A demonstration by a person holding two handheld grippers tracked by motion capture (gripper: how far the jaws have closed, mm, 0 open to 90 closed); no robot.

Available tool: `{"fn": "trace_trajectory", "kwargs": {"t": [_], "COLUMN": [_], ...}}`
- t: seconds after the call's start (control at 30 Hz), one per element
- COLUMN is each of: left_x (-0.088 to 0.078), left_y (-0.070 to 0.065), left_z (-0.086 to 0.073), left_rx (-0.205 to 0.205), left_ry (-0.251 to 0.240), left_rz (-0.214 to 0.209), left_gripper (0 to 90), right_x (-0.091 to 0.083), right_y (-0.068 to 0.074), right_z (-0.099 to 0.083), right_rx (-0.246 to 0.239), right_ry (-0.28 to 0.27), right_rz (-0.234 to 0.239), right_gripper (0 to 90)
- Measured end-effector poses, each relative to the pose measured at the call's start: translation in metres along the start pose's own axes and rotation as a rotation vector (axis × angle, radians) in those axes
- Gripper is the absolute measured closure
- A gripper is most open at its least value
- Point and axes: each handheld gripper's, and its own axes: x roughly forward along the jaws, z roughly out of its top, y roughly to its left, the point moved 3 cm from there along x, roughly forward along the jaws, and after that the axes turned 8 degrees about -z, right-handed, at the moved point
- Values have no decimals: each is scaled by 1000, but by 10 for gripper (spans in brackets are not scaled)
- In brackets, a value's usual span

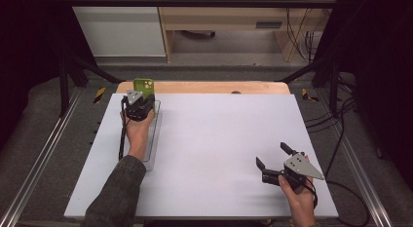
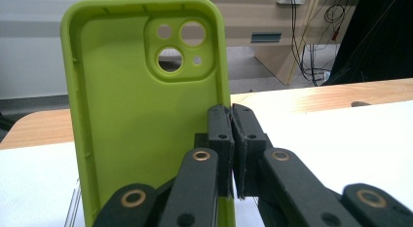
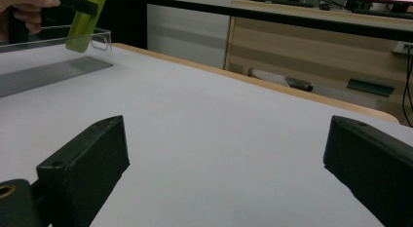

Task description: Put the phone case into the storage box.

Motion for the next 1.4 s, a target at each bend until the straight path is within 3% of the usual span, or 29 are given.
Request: {"fn": "trace_trajectory", "kwargs": {"t": [0.63,0.83,1.0,1.2,1.4], "left_x": [1,2,-3,-12,-21], "left_y": [0,-1,-3,-10,-18], "left_z": [-1,-1,6,14,19], "left_rx": [3,23,74,80,67], "left_ry": [5,6,-25,-30,-34], "left_rz": [2,-9,29,15,-18], "left_gripper": [861,834,605,390,295], "right_x": [0,0,0,-1,-1], "right_y": [0,0,0,0,0], "right_z": [0,0,0,1,1], "right_rx": [-1,-1,1,2,1], "right_ry": [3,3,2,-1,-1], "right_rz": [2,0,-1,-2,-1], "right_gripper": [27,27,27,27,27]}}
